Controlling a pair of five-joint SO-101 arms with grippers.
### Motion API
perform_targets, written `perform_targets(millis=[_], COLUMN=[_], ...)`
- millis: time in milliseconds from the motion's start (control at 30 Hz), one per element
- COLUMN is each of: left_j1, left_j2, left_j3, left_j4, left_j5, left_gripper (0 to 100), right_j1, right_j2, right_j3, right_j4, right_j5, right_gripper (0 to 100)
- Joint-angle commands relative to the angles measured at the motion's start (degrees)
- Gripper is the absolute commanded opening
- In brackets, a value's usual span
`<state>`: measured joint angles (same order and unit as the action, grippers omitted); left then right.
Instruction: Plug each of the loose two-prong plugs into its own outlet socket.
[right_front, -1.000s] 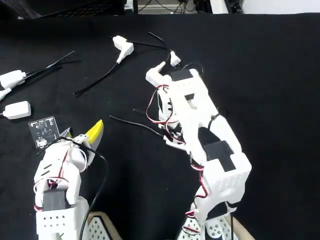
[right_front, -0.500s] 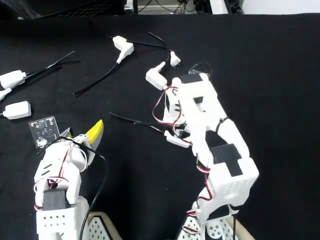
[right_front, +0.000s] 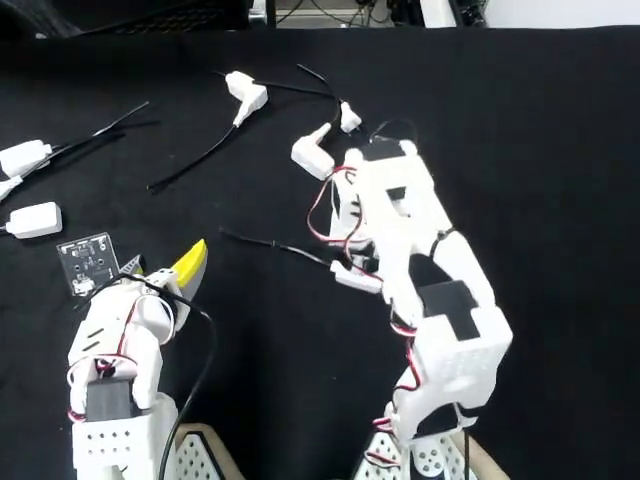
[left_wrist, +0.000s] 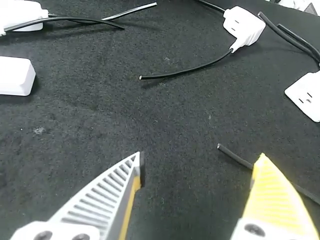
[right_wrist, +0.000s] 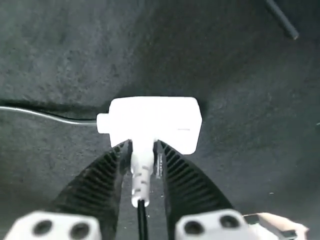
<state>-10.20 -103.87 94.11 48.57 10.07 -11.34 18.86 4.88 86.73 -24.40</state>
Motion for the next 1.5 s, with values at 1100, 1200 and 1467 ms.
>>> perform_targets(millis=[1100, 1200, 1467], left_j1=[-0.3, -0.3, -0.3], left_j2=[-0.5, -0.5, -0.5], left_j3=[-1.5, -1.5, -1.5], left_j4=[0.1, 0.1, 0.1], left_j5=[0.1, 0.1, 0.1], left_gripper=[34, 34, 34], right_j1=[-5.8, -5.8, -5.8], right_j2=[-0.8, -0.9, -0.4], right_j3=[0.9, -2.4, -14.3], right_j4=[-1.2, 1.8, 5.2], right_j5=[16.0, 18.7, 26.1], right_gripper=[32.6, 33.3, 33.5])
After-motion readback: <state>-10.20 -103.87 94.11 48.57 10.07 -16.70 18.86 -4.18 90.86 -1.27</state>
